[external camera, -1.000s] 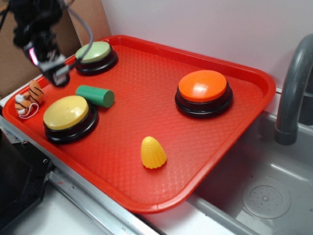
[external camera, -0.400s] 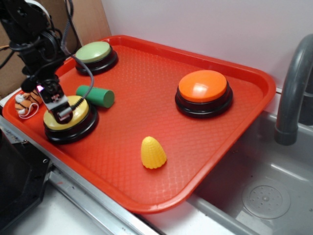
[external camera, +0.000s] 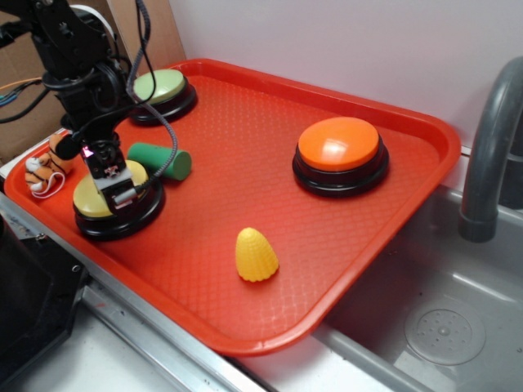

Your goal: Push the yellow button.

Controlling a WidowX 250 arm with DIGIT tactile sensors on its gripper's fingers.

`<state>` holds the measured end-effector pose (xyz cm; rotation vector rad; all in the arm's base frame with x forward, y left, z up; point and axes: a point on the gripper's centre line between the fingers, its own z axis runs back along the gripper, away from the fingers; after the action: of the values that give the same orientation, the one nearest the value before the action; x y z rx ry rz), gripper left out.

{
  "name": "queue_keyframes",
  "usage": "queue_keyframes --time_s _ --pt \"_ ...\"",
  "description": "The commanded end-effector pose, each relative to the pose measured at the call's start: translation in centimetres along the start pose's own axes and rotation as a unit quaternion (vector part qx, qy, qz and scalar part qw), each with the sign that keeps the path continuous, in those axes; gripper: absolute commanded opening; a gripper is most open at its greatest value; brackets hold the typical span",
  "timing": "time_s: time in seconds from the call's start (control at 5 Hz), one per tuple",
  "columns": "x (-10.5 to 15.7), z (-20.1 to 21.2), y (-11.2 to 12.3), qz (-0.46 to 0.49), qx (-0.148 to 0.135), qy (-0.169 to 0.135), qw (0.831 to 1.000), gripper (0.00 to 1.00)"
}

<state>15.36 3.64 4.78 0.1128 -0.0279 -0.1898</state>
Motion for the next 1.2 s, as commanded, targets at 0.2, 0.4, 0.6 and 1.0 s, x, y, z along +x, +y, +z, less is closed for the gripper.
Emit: queue_keyframes --time_s 0.2,0.4,0.6,1.0 --pt "-0.9 7.0 1.7 0.055 -0.021 -0.038 0.998 1.00" --pt "-1.1 7.3 2.0 0.069 -0.028 -0.045 0.996 1.00" --pt "-1.2 7.9 2.3 0.076 -0.048 -0.018 0.996 1.00" --pt "-0.2 9.8 2.4 0.080 -0.024 -0.034 0.996 1.00"
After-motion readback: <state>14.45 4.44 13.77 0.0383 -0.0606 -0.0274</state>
